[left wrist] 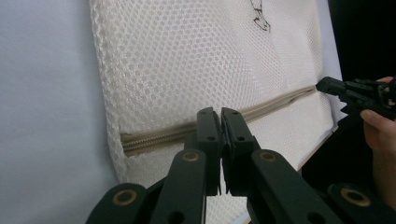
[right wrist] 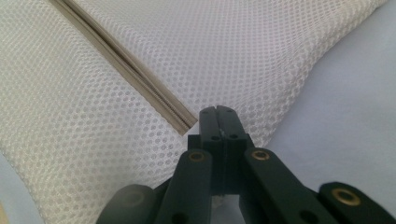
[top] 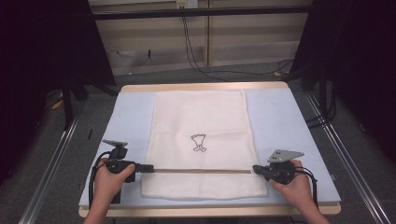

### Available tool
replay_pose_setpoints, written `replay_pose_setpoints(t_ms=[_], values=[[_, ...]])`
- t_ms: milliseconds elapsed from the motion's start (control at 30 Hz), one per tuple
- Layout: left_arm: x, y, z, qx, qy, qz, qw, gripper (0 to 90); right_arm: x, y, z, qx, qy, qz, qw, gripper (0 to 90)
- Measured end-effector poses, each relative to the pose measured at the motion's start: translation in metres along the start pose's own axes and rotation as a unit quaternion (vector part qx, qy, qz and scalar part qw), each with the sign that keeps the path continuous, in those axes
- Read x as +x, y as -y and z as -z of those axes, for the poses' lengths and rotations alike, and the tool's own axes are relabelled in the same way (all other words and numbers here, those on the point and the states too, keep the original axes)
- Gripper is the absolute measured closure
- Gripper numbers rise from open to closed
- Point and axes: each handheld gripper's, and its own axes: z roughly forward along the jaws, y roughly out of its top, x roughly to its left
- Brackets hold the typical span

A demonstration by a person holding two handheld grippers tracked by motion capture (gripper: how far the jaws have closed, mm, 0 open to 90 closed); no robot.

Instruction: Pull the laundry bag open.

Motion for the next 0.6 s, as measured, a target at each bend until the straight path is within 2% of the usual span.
replay_pose_setpoints(t_ms=[100, 400, 500, 567, 600], values=[[0.003, 0.000, 0.002, 0.000, -0.011, 0.001, 0.9999, 87.3, 0.000, 0.000, 0.000, 0.000, -0.001, 0.000, 1.0000, 90.0], [0.021, 0.001, 0.014, -0.014, -0.012, 0.024, 0.9995, 87.3, 0.001, 0.000, 0.000, 0.000, 0.002, 0.005, 1.0000, 90.0], [0.024, 0.002, 0.018, -0.013, -0.025, 0.021, 0.9994, 87.3, 0.001, 0.000, 0.000, -0.001, 0.003, 0.005, 1.0000, 90.0], [0.027, 0.002, 0.021, -0.007, -0.024, 0.015, 0.9996, 87.3, 0.001, 0.000, 0.000, -0.001, 0.003, 0.005, 1.0000, 90.0], [0.027, 0.002, 0.021, -0.018, -0.027, 0.026, 0.9991, 87.3, 0.001, 0.000, 0.000, -0.001, 0.003, 0.005, 1.0000, 90.0]])
